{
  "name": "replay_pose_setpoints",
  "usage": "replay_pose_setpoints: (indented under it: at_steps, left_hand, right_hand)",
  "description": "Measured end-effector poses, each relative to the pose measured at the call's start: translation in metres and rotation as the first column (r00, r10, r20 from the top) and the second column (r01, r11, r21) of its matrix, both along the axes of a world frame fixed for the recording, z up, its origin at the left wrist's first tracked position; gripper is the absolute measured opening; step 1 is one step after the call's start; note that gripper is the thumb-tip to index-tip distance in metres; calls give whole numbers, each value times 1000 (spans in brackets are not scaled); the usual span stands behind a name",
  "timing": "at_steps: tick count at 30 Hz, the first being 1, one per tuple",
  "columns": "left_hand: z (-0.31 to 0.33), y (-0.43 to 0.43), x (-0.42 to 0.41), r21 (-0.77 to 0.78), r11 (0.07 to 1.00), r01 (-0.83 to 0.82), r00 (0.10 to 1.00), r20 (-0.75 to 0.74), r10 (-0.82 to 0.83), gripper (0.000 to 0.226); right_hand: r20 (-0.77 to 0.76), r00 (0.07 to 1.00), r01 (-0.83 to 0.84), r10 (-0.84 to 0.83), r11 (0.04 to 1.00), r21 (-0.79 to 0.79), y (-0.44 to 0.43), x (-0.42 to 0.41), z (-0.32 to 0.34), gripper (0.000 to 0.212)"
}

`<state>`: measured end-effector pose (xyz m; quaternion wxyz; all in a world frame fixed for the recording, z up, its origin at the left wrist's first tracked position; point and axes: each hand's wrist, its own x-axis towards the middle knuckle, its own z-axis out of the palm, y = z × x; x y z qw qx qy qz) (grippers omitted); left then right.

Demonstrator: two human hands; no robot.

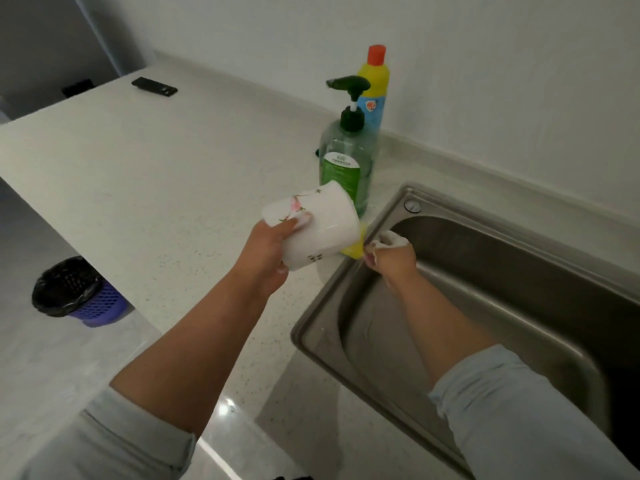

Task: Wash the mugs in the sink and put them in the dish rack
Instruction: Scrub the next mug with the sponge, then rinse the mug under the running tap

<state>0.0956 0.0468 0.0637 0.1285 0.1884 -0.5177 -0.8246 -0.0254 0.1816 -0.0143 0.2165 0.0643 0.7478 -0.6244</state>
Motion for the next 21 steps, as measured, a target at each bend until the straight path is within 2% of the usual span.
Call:
replay_pose_setpoints:
  at_steps: [4,7,9,10,12,15,18,21]
  left_hand:
    - [1,44,-17,-78,992,97,993,72,-92,27]
    - [-2,93,-31,-157,958,242,969,100,-228,27]
    - [-5,129,-42,-254,889,381,924,141,-356,29]
    - [-5,147,-47,-338,819,464,886,177,-429,29]
    - [-2,184,-59,-525,586,617,776,286,-562,23]
    - [7,237,-75,-702,155,695,594,439,-675,11]
    - [7,283,-89,-738,-199,644,435,568,-699,14]
    - [5,319,-101,-740,-480,471,361,658,-661,23]
  right_hand:
    - [23,997,74,-71,988,-134,51,7,19,16]
    - [71,996,72,-57,969,-235,106,10,40,25]
    - [98,995,58,-31,958,-281,150,13,52,30]
    - [99,995,57,-31,961,-272,173,13,53,30]
    - [114,993,57,-28,966,-252,219,15,56,27]
    - [124,992,64,-35,968,-241,282,22,58,21]
    - [126,990,96,-65,960,-261,336,33,60,22]
    - [113,987,142,-115,954,-263,378,44,57,17]
